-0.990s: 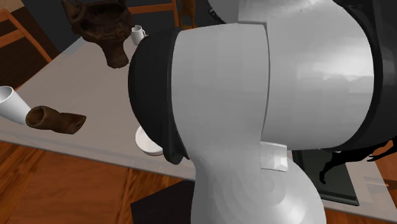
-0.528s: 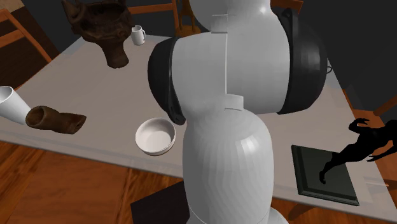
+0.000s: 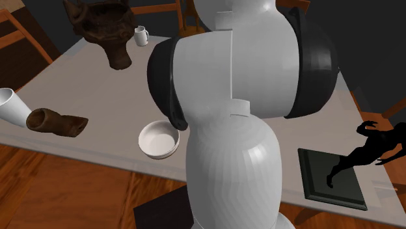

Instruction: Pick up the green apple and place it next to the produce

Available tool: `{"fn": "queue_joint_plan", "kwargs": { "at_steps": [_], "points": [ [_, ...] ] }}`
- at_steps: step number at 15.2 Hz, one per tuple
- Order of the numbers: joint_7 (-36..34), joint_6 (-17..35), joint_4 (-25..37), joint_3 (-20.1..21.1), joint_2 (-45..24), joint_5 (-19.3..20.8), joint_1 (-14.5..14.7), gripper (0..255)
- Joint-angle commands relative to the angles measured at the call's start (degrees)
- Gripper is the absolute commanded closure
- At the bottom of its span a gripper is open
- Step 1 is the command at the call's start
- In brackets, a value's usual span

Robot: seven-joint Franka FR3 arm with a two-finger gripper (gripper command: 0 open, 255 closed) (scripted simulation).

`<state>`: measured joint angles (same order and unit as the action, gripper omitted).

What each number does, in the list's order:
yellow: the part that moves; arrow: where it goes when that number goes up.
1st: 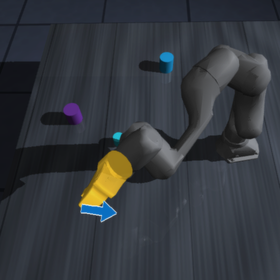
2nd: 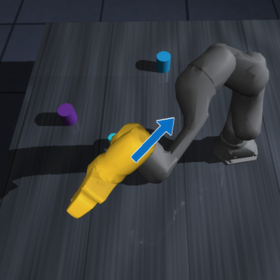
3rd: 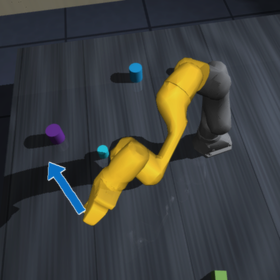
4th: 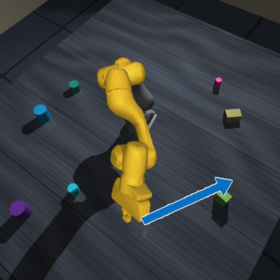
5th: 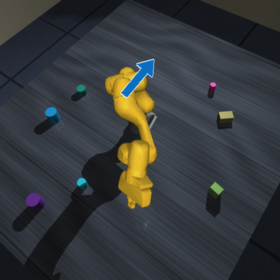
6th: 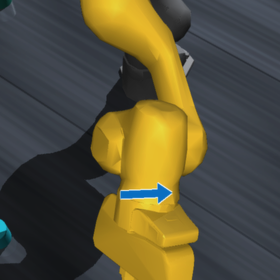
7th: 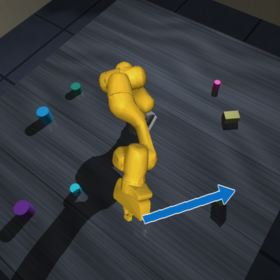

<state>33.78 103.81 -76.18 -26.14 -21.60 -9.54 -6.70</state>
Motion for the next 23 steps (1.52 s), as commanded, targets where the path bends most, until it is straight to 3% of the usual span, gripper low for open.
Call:
{"fn": "queue_joint_plan", "kwargs": {
  "at_steps": [1,23],
  "points": [
    [-0.01,1.74,-1.89,0.05,0.18,0.06,0.27,255],
    [1.23,17.85,-16.48,0.93,-1.60,-1.37,1.10,255]
  ]
}}
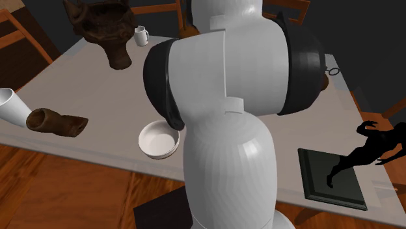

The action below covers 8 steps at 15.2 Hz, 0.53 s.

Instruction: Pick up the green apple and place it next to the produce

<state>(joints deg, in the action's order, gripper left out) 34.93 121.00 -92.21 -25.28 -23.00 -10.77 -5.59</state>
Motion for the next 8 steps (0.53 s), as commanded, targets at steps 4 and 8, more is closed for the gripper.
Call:
{"fn": "queue_joint_plan", "kwargs": {
  "at_steps": [4,8],
  "points": [
    [0.47,3.29,-2.19,0.37,-1.18,-0.74,-0.11,255],
    [0.91,5.85,-3.69,0.73,-2.32,-1.43,-0.28,255]
  ]
}}
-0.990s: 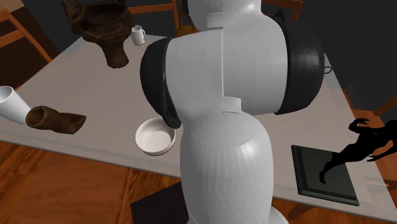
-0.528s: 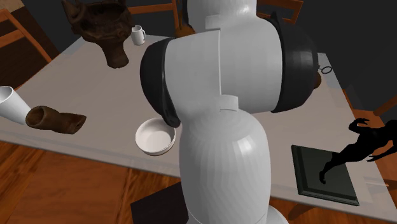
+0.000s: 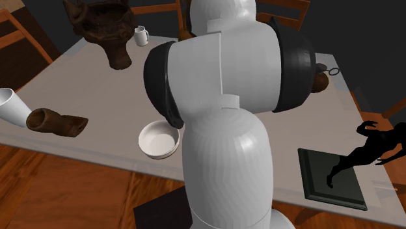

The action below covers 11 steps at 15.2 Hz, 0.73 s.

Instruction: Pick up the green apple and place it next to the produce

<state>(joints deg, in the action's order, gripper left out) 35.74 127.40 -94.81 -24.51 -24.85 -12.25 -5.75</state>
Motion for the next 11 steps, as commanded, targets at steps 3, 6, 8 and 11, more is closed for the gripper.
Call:
{"fn": "queue_joint_plan", "kwargs": {
  "at_steps": [3,6,8,11],
  "points": [
    [0.35,0.88,-1.86,0.29,-1.19,-0.34,-0.32,255],
    [0.30,0.89,-1.86,0.42,-1.17,-0.26,-0.44,255],
    [0.27,0.90,-1.86,0.52,-1.15,-0.20,-0.52,255],
    [0.63,1.30,-2.05,0.62,-1.39,-0.43,-0.85,0]
  ]
}}
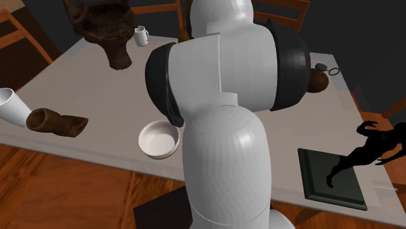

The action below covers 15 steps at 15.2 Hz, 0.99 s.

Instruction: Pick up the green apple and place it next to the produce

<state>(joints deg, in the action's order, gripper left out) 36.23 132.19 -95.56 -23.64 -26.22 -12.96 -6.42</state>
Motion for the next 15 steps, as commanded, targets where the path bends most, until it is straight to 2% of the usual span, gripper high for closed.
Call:
{"fn": "queue_joint_plan", "kwargs": {
  "at_steps": [1,3,8,15],
  "points": [
    [-0.06,-3.22,-0.29,0.07,-1.33,-0.09,-0.25,0],
    [-0.18,-2.38,-1.33,0.12,-1.13,-0.10,0.02,0],
    [-1.48,-9.19,0.50,-1.34,4.23,2.60,1.02,0],
    [-1.48,-9.19,0.50,-1.32,4.23,2.60,1.01,0]
  ]
}}
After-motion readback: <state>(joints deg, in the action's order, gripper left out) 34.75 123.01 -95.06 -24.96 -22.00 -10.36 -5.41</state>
